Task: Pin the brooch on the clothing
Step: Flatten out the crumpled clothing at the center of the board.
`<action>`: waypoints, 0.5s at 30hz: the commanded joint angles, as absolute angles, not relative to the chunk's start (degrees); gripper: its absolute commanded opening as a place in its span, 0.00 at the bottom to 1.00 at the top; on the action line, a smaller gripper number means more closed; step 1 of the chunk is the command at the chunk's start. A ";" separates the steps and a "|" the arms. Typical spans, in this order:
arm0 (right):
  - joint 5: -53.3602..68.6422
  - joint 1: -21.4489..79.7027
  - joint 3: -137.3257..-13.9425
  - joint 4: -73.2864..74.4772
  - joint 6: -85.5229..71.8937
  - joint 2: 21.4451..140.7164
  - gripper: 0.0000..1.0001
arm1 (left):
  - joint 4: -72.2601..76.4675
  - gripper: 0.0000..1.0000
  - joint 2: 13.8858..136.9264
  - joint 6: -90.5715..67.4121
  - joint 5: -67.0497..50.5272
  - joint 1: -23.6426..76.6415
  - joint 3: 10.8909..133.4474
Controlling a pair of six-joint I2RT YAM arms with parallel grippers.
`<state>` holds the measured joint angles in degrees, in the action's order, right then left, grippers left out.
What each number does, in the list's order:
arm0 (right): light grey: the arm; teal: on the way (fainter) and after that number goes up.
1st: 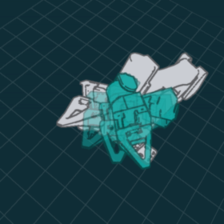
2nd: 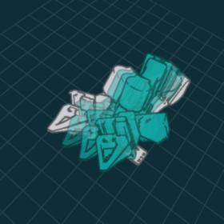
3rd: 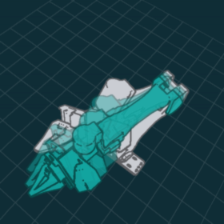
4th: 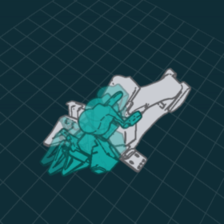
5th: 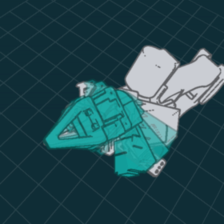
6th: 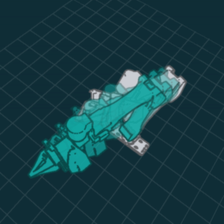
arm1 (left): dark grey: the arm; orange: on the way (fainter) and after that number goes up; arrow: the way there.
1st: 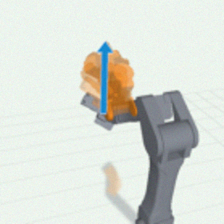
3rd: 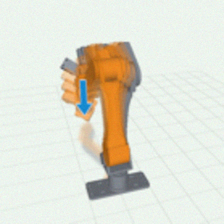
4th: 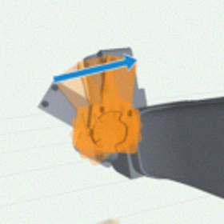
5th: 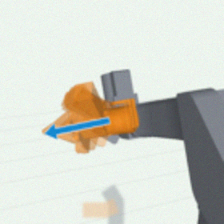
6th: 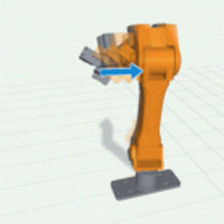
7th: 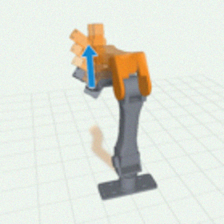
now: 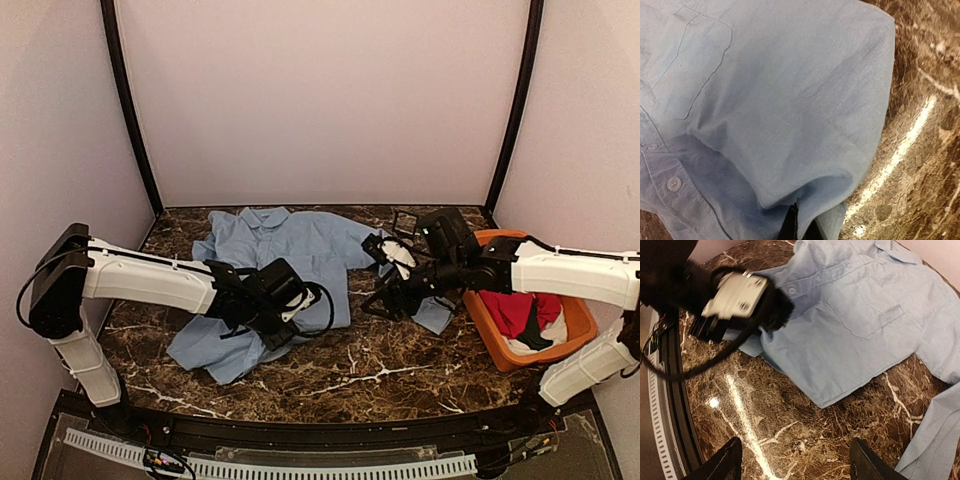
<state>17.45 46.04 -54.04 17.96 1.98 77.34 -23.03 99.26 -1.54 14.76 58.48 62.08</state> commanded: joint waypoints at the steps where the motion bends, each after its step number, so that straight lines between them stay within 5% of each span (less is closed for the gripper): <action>1: 21.06 50.09 -49.63 10.12 16.22 73.67 0.70 | -18.22 0.01 91.09 -2.76 -1.83 52.52 60.08; 9: 14.36 56.34 -45.76 -2.41 40.17 79.50 0.70 | -13.24 0.01 92.14 -9.02 -21.07 42.11 60.01; 15: -0.30 59.31 -52.08 -6.89 49.62 95.13 0.57 | -10.20 0.01 93.40 -12.06 -29.02 39.51 58.39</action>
<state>10.70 57.43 -49.39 -0.14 39.59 87.92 -12.93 92.79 -9.32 -20.49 40.56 59.99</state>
